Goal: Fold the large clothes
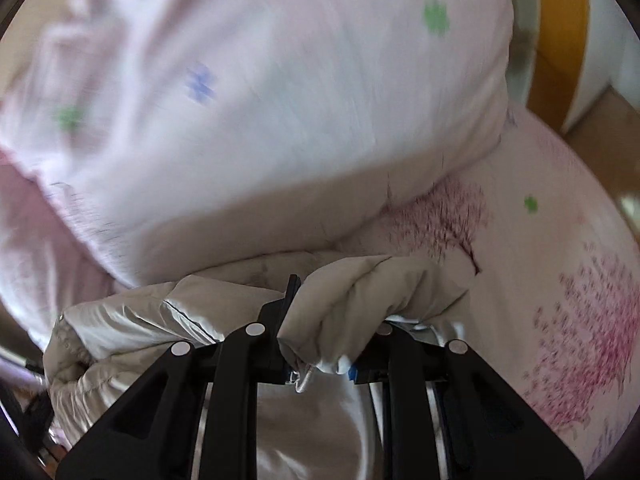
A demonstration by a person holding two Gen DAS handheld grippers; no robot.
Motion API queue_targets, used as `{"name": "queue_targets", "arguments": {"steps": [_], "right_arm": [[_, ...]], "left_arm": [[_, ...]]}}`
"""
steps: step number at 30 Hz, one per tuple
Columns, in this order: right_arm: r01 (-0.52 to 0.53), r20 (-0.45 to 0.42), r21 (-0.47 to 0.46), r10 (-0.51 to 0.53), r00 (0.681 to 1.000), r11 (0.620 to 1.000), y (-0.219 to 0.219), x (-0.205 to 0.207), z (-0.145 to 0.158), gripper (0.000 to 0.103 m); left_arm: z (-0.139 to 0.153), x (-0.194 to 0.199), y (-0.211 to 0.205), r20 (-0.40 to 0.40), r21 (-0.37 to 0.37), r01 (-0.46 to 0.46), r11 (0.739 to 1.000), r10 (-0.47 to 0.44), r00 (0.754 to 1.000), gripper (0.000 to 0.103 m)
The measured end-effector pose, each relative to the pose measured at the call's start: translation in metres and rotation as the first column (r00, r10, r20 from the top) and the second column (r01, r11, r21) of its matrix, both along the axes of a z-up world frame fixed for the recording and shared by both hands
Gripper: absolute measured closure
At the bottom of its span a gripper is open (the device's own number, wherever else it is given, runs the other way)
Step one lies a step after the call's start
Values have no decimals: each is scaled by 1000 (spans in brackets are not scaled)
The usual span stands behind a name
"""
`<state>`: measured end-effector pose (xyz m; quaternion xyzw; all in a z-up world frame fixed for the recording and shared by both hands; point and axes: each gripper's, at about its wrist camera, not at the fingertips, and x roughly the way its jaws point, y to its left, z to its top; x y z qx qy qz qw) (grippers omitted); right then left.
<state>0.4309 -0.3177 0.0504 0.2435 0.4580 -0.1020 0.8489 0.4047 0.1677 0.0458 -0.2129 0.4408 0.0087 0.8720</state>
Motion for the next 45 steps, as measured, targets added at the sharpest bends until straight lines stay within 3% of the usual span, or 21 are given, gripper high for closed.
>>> {"name": "queue_targets", "arguments": {"steps": [4, 6, 9, 11, 16, 18, 20, 22, 24, 26, 28, 31, 33, 37, 40, 45], "right_arm": [[64, -107, 19, -62, 992, 998, 0, 21, -18, 82], [82, -153, 40, -75, 985, 996, -2, 28, -25, 75], [87, -152, 115, -69, 986, 990, -9, 31, -27, 55], [74, -93, 183, -58, 994, 980, -18, 24, -23, 40], [40, 65, 278, -61, 996, 960, -44, -7, -7, 34], [33, 121, 248, -65, 991, 968, -48, -18, 4, 34], [18, 206, 174, -54, 977, 985, -47, -36, 22, 34], [-54, 265, 73, 33, 964, 996, -30, -48, 38, 37], [-211, 281, -32, 211, 936, 977, 8, -59, 48, 53], [-341, 255, -84, 351, 901, 936, 46, -68, 46, 79], [-428, 228, -109, 442, 868, 897, 76, -77, 42, 86], [-513, 168, -167, 537, 827, 842, 124, -81, 32, 87], [-532, 142, -174, 556, 819, 829, 140, -75, 28, 87], [-513, 35, -159, 524, 851, 844, 152, -46, 10, 87], [-479, -82, -99, 473, 877, 872, 157, -20, -14, 87], [-437, -147, -14, 431, 890, 899, 154, 8, -32, 87]], "left_arm": [[-11, 18, -6, -60, 31, -4, 1000, 6, 998, 89], [-15, 25, -8, -87, 33, -6, 999, 8, 996, 89], [-19, 34, -8, -124, 27, -1, 1000, 4, 992, 87], [-18, 37, -5, -126, -17, 4, 1000, -6, 992, 83], [-4, 24, 13, -62, -183, 22, 983, -34, 998, 53], [5, 16, 23, -15, -242, 19, 970, -24, 1000, 33], [21, 2, 31, 58, -220, -4, 975, 17, 998, 15], [38, -15, 32, 143, -181, 1, 983, 25, 989, 14], [50, -32, 22, 192, -142, 42, 989, -14, 981, 14], [57, -53, -5, 225, -56, 123, 991, -108, 968, 15], [55, -73, -34, 237, 11, 198, 980, -195, 952, 15], [44, -92, -79, 218, 64, 308, 949, -315, 924, 15], [34, -92, -104, 179, 112, 353, 929, -369, 912, 15], [14, -76, -127, 83, 194, 366, 910, -387, 918, 20], [-3, -51, -127, 8, 181, 361, 915, -369, 930, 24], [-18, -25, -134, -65, 192, 332, 923, -326, 943, 25]]}}
